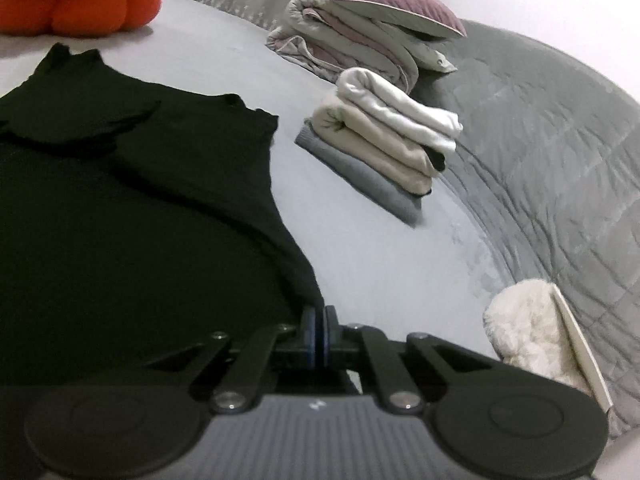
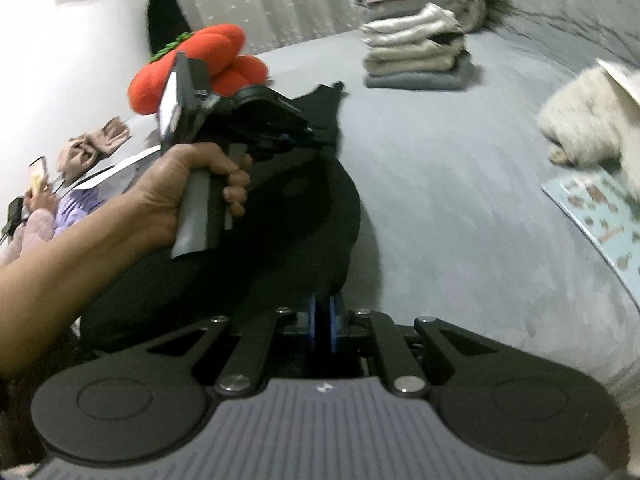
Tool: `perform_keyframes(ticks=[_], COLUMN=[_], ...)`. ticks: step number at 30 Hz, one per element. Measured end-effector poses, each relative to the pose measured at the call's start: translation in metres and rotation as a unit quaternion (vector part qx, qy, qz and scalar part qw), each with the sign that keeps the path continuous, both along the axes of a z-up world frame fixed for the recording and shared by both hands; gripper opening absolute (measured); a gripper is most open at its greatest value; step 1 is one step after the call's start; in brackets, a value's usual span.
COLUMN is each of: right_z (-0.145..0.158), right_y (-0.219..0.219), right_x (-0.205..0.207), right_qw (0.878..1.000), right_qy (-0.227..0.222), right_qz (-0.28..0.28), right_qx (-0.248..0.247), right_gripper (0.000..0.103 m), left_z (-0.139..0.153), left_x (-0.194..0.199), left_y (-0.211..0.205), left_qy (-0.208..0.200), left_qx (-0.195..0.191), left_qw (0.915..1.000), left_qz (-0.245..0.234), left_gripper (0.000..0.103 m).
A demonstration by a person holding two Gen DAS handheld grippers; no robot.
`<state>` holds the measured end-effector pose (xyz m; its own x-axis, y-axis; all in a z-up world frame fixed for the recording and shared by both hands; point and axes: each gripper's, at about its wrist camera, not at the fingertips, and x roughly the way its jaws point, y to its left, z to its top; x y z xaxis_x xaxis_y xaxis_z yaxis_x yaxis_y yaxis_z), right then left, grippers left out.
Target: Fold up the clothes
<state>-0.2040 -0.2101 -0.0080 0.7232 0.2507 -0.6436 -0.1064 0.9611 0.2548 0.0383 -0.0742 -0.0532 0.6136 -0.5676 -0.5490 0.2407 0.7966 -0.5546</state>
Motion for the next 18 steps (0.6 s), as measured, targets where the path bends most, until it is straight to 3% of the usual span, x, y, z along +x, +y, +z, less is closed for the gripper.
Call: perform_keyframes(ticks=[5, 11, 15, 18], right_z=[0.01, 0.014, 0.008, 0.0], right_y=[0.022, 0.046, 0.054, 0.053], right_x=[0.0, -0.003, 0.0, 0.007], right_qw=[0.997, 0.982, 0.975, 0.979], right_qy=[-0.007, -0.012, -0.002, 0.017], right_qz=[0.047, 0.107, 0.142, 0.153], right_qx=[-0.061, -0.155, -0.168, -0.132], right_gripper=[0.007, 0.007, 0.007, 0.007], left_z=[-0.002, -0.006, -0.005, -0.004], left_x=[0.003, 0.005, 0.003, 0.002], left_y=[0.017, 0.033, 0.04, 0.044], left_qy=[0.018, 0.03, 0.027, 0.021], left_qx=[-0.025, -0.046, -0.04, -0.018], left_qw=[0.9995, 0.9985, 0.9988, 0.9996], left_qz=[-0.003, 0.004, 0.007, 0.012], left_gripper=[0.003, 0.003, 0.003, 0.003])
